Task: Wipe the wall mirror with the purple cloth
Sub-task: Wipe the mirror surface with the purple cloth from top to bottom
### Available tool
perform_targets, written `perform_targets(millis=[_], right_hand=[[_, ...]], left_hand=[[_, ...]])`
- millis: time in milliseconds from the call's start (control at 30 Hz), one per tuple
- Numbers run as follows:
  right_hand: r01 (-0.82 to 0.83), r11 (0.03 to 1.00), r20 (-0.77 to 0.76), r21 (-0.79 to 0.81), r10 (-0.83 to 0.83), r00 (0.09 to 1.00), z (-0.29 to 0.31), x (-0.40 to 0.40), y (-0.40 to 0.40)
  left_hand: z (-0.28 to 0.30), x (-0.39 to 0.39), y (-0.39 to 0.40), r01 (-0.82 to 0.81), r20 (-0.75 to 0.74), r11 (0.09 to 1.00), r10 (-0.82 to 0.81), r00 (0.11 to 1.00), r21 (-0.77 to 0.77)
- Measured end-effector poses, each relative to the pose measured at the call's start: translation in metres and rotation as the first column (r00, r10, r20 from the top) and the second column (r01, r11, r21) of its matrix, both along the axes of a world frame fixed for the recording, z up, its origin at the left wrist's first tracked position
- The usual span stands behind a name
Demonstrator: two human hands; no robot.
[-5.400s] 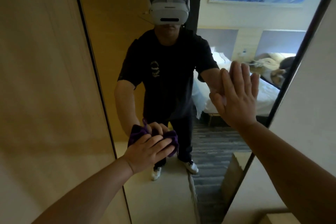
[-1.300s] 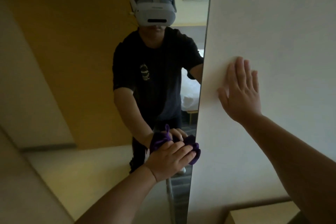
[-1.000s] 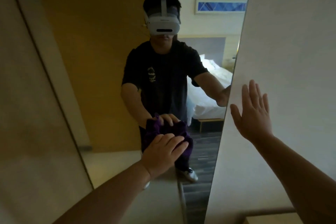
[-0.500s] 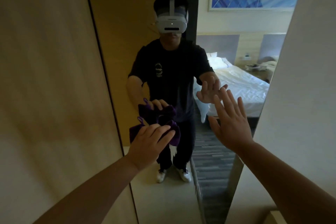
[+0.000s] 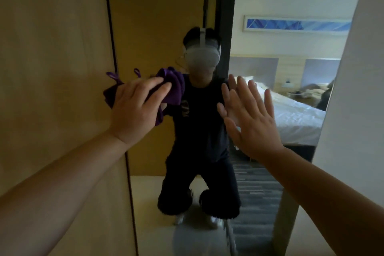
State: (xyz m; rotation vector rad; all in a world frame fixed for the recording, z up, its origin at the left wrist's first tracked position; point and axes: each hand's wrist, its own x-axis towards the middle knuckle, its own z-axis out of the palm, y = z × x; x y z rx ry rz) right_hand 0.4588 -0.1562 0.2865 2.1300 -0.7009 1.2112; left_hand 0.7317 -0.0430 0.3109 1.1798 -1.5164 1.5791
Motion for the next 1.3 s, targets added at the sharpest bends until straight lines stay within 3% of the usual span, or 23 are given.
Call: perform_targets(millis=[200,400,733,967,1033,1300], right_hand=[[0.11,0.99,0.007,-0.085,-0.109,0.994,-0.041,0.01,-0.016],[0.22,0.974,0.043,-0.048,-0.218,0.975,-0.042,0.019,-0.035],[0.217,0.973,0.071,-0.08,-0.211,0.975,-0.046,0.022,-0.045],[0.205,0.974,0.081,-0.095,-0.197,0.977,-0.048,0.02,-0.048],[0.182,0.977,0.101,-0.112,-0.171,0.98,-0.05,0.021,-0.05],[0.132,0.976,0.147,-0.171,-0.107,0.983,-0.05,0.022,-0.054]], left_hand=[[-0.059,0.029,0.006,-0.031,-0.012,0.994,0.03,0.999,-0.109],[-0.079,0.033,0.009,-0.009,-0.068,0.988,-0.002,0.998,-0.157],[0.036,0.011,-0.001,0.04,0.072,0.976,-0.025,0.997,-0.214],[0.106,0.023,-0.019,-0.068,0.18,0.998,0.067,0.981,-0.003],[0.097,0.037,-0.026,-0.085,0.166,0.995,0.074,0.983,0.06],[-0.014,0.051,-0.032,0.011,0.214,0.999,-0.022,0.977,0.053]])
